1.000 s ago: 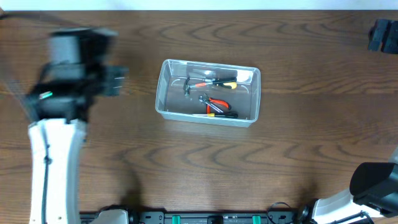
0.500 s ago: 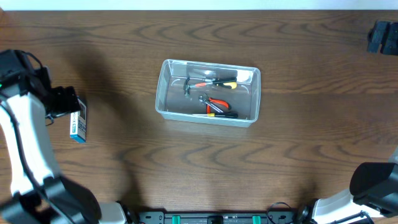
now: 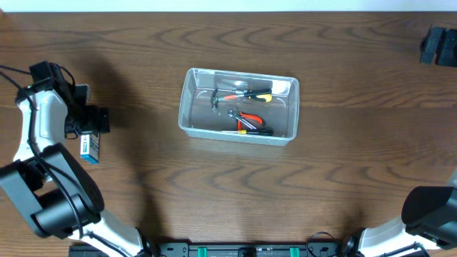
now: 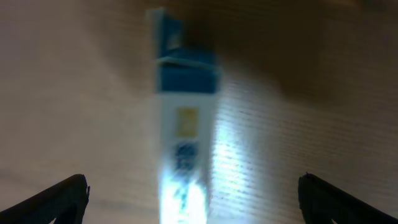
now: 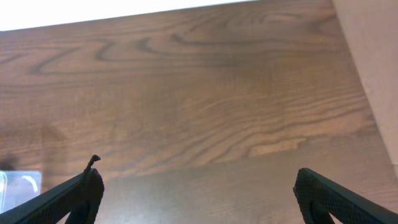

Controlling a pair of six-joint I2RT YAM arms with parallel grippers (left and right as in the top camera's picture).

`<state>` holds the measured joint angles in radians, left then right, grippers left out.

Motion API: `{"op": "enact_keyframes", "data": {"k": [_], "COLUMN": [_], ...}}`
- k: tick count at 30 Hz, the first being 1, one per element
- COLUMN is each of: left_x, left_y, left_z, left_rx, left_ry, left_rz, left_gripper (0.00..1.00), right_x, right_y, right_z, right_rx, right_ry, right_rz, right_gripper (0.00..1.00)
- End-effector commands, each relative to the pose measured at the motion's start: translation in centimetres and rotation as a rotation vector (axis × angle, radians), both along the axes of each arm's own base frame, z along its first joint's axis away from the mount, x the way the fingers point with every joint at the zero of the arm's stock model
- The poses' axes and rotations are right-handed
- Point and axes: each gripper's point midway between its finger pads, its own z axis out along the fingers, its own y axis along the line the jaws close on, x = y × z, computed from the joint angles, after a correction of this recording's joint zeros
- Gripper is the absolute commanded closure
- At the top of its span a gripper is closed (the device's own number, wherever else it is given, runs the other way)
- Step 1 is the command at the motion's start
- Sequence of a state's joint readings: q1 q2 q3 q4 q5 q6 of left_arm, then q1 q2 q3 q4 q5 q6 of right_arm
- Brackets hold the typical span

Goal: Pack container
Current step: 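Move the left gripper to the teal boxed item and grasp it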

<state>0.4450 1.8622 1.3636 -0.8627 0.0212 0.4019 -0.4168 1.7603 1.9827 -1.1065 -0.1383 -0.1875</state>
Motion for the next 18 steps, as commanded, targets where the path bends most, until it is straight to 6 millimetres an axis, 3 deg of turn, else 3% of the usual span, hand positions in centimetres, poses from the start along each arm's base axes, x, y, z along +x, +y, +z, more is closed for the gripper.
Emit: {"op": "enact_keyframes", "data": {"k": [1,9,18], "left_x": [-0.2,-0.2,0.2], "left_y": [-1.1,-1.0,-0.8], "left_z": [-2.6,-5.6,-5.9], "left_rx": [-0.07,-0.095,-0.089], "left_ry": [0.05,0.094,0.083], "left_rz": [-0.143,-0.14,-0.14], "left_gripper": [0.02,0.02,0.02], "right_x": [-0.4,-1.2,-1.6], "right_y": [0.0,-0.7,-0.6], "right_z": [0.0,-0.5,-0.8], "right_rx": [0.003,-0.027,-0.02], "right_ry": [0.007,0.05,0.07], "right_rz": [-0.01,-0.046,-0.046], "right_gripper": [0.01,0.01,0.01]}}
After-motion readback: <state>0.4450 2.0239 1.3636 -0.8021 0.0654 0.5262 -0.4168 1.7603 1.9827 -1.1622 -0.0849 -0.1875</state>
